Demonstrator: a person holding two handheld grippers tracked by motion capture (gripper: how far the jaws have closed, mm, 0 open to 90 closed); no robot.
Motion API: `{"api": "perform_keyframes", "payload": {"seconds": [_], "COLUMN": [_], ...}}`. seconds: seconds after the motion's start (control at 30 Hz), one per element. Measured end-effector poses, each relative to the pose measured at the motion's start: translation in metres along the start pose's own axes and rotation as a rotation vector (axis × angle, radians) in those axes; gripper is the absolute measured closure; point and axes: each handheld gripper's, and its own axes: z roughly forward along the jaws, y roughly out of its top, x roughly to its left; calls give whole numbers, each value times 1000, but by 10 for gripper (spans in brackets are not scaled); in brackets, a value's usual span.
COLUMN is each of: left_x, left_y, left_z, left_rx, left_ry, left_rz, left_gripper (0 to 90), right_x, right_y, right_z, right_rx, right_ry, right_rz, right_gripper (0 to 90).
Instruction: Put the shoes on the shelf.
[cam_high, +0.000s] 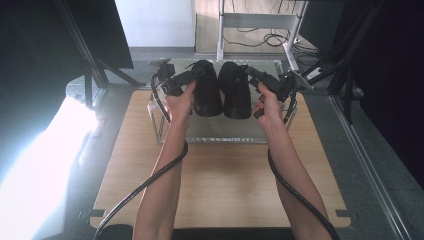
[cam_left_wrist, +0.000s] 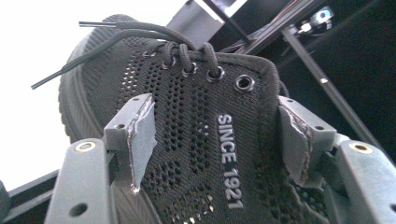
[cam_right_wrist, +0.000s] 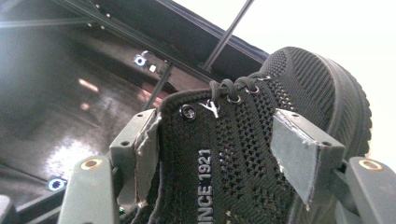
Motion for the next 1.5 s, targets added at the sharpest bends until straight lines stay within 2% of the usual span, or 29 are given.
{"api": "perform_keyframes", "payload": {"seconds": [0.1,0.13,0.23,0.3,0.43,0.53,0.73,0.8,1.07,1.27,1.5], "left_x": [3,4,5,6,14,20,31,33,31,32,43], "left_y": [-1,-1,0,0,-1,-4,-18,-22,-39,-52,-70], "left_z": [-4,-6,-14,-20,-34,-45,-63,-68,-87,-99,-110], "left_rx": [-18,-30,-51,-64,-84,-99,-114,-119,-119,-115,-98], "left_ry": [-25,-42,-59,-61,-50,-55,-120,-140,-190,-190,-176], "left_rz": [-3,-8,1,11,20,29,35,28,76,108,120], "left_gripper": [334,328,318,299,272,258,228,225,214,204,183], "right_x": [-4,-4,-8,-11,-17,-21,-25,-24,-22,-23,-28], "right_y": [1,1,2,1,-1,-4,-12,-16,-26,-33,-39], "right_z": [-4,-5,-11,-15,-24,-31,-45,-49,-67,-77,-90], "right_rx": [-4,-8,-4,-1,5,14,30,35,57,66,75], "right_ry": [20,17,-4,-19,-15,-1,51,62,96,120,107], "right_rz": [10,12,-2,-9,-13,-16,-14,-31,-62,-80,-116], "right_gripper": [334,341,344,345,348,348,345,343,326,311,296]}}
